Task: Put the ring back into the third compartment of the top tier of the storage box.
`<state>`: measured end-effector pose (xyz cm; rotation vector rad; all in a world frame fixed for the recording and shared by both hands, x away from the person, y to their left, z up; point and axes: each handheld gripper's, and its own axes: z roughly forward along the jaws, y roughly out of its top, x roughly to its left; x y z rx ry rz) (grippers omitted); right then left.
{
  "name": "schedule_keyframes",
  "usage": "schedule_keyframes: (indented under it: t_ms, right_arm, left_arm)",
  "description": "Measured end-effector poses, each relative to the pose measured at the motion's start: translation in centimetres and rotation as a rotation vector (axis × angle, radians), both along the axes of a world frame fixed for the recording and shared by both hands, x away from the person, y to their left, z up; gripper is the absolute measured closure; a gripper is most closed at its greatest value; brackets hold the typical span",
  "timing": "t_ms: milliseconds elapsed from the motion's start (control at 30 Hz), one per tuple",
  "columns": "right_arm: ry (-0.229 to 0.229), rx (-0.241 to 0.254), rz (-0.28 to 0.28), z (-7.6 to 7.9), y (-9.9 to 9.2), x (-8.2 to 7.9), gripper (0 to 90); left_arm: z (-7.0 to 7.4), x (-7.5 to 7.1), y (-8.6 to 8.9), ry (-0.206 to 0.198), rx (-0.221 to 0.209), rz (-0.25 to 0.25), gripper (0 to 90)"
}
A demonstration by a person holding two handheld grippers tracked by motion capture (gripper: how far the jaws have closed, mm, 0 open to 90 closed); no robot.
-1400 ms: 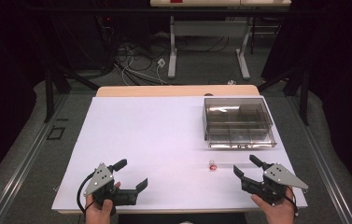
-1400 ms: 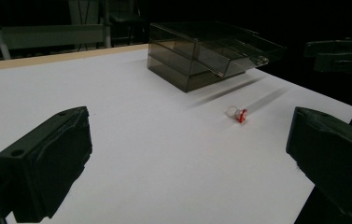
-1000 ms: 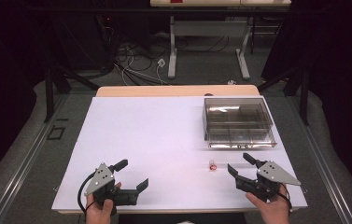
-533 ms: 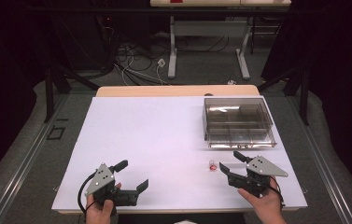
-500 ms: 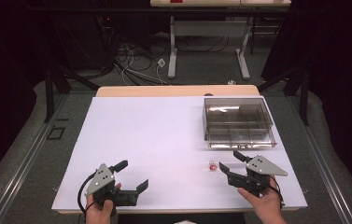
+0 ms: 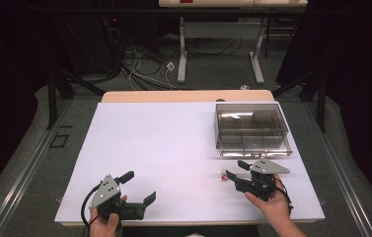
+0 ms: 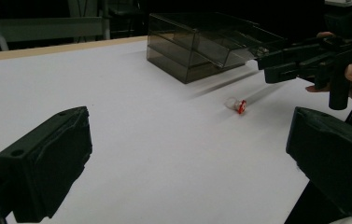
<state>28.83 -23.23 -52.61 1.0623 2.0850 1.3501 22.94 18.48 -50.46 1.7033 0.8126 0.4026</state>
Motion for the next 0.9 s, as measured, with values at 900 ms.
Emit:
schedule_keyframes:
  t_ms: [900]
  right_arm:
    - [0.122, -0.038, 0.004, -1.5, 2.0, 2.4, 41.1]
  left_arm:
    - [-0.1, -0.1, 0.0, 0.004, 0.008, -0.008, 0.5]
